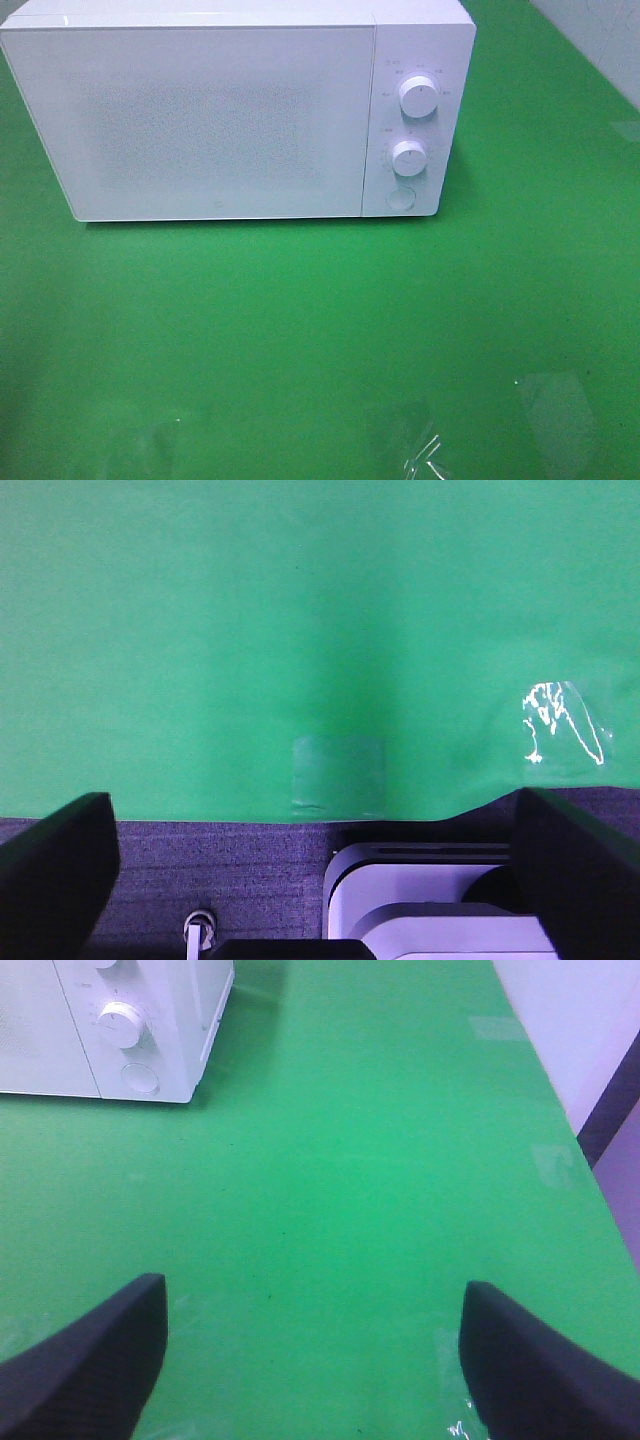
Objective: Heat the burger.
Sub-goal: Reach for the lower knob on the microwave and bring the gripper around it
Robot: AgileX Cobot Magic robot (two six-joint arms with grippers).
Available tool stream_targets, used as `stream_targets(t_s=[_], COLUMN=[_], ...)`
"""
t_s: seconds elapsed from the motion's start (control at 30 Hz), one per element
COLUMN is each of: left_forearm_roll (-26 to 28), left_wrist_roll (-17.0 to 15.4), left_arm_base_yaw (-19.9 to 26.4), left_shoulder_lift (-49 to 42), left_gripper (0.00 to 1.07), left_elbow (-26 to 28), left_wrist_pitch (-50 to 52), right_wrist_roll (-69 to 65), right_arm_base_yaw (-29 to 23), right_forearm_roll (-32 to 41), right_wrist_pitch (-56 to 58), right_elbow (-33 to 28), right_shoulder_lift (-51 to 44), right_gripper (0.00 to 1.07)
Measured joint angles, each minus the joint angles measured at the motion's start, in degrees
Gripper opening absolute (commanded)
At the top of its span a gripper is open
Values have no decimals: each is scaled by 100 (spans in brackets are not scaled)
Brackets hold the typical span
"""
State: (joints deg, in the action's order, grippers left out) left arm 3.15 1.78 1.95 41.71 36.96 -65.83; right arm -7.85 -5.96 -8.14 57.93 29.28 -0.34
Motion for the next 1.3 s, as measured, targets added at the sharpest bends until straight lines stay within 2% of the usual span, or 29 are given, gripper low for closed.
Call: stream_targets(t_s=[0.07,0.13,0.5,0.9,1.1,1.3], left_forearm_roll=[0,11,-11,-11,-11,-11], left_wrist_roll=[0,0,46,229,235,235], left_arm_base_yaw=[0,0,0,0,0,0], left_shoulder_lift=[-155,-859,-2315,-3186,-4091,-4194], left_gripper=[99,99,99,99,99,99], left_elbow=[-103,-470,-785,-785,-785,-785], left_wrist_pitch=[-6,17,493,527,533,533], right_wrist_roll=[0,0,0,0,0,0], right_arm_base_yaw=[0,0,0,0,0,0], right_forearm_roll=[0,0,0,0,0,0], right_wrist_pitch=[0,0,0,0,0,0], right_elbow=[0,0,0,0,0,0], right_shoulder_lift=[0,0,0,0,0,0], right_gripper=[76,76,76,76,76,76])
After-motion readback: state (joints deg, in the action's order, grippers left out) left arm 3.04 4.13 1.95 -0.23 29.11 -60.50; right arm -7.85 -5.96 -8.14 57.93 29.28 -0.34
